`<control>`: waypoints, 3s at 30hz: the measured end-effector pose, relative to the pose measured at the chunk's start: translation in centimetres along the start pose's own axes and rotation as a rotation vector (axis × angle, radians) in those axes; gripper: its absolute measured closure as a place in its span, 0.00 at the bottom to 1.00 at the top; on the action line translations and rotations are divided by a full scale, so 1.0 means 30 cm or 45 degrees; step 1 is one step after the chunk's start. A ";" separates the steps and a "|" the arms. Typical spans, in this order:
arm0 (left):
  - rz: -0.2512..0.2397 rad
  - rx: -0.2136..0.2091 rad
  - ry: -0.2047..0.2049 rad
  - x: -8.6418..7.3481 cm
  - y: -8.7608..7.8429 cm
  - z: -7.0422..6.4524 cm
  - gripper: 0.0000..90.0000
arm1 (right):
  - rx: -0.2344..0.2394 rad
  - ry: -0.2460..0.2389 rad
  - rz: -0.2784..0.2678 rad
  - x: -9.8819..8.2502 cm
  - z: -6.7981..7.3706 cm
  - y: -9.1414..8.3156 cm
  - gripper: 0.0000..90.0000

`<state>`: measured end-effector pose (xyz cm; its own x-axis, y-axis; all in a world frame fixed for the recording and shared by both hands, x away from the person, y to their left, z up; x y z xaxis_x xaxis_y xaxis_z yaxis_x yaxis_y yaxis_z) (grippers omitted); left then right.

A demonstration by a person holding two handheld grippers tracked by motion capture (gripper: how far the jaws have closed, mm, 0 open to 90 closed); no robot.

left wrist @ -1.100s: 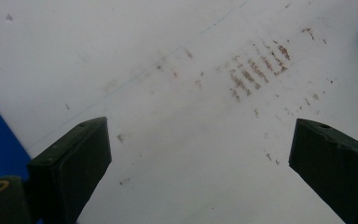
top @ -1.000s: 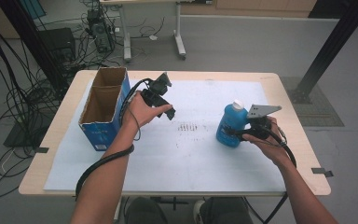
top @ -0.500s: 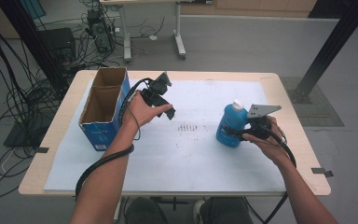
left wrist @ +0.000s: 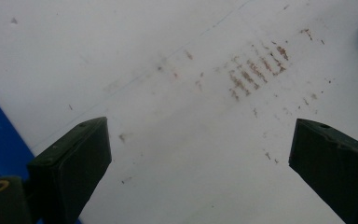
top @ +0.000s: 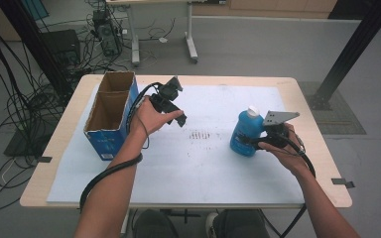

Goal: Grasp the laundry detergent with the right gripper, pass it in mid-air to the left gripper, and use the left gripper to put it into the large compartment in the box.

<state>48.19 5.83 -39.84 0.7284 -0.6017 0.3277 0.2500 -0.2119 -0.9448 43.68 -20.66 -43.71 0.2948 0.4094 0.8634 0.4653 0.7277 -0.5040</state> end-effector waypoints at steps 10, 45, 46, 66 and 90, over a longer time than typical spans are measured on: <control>-0.006 0.007 -0.001 -0.001 -0.012 0.003 0.07 | 0.003 0.003 0.000 0.000 -0.001 0.000 0.45; -0.007 0.018 0.004 -0.001 -0.026 0.003 0.07 | 0.019 0.028 -0.002 0.000 0.002 -0.001 0.47; -0.006 0.018 0.001 -0.001 -0.025 0.003 0.07 | 0.019 0.030 -0.001 0.000 0.001 -0.001 0.47; -0.002 0.020 0.007 -0.001 -0.024 0.006 0.07 | 0.024 0.040 -0.002 -0.001 -0.001 -0.001 0.48; -0.011 0.005 0.026 0.011 -0.040 -0.005 0.07 | 0.020 0.042 0.006 0.000 0.001 -0.001 0.48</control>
<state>48.04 5.78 -38.61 0.7131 -0.6154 0.3357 0.2584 -0.2144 -0.9419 43.64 -20.66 -43.69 0.3247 0.3948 0.8595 0.4507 0.7343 -0.5076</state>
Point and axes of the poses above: each handheld gripper's, and its own axes: y roughly forward along the jaws, x roughly out of its top, z roughly to its left, the point moved 9 cm from there along y, roughly forward along the jaws, and after that the axes turned 5 degrees about y, right-handed, at the moved point
